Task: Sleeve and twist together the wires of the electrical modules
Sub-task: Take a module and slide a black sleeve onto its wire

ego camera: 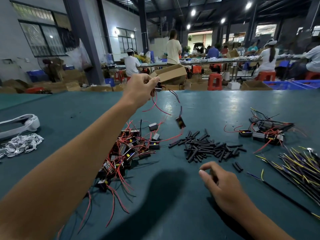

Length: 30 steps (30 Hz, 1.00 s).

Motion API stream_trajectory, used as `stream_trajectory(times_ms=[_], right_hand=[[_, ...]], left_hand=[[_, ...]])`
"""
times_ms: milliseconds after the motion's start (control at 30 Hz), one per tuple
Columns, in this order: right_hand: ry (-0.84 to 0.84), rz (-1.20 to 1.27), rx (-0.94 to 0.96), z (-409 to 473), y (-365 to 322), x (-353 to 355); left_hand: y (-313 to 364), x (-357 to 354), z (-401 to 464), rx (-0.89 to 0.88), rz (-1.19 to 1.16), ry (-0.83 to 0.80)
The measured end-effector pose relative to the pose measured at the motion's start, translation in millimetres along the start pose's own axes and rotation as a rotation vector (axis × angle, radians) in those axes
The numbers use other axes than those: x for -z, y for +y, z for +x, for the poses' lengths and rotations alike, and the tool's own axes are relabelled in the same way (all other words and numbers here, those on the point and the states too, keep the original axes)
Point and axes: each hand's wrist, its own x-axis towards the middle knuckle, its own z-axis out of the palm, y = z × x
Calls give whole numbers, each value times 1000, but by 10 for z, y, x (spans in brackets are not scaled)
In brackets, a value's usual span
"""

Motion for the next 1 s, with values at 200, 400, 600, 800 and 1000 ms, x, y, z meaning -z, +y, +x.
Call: stream_trajectory(times_ms=[200,400,600,800,1000], right_hand=[[331,142,-75,41,-89,153],[4,86,64,-10,-137,282],[-375,-80,-31,-26,-91,289],[-519,-172,-28,-103,-176,233],[-530,-403,-55,-15,-132,426]], left_hand=[[84,-135,-599,310,-440,-243],[-219,-492,-1283,789,-784,-466],[-541,-651,-1616,833,-841,-706],[-647,-559,-1632,640,-558,-798],[-715,-496,-1631,324,-72,-830]])
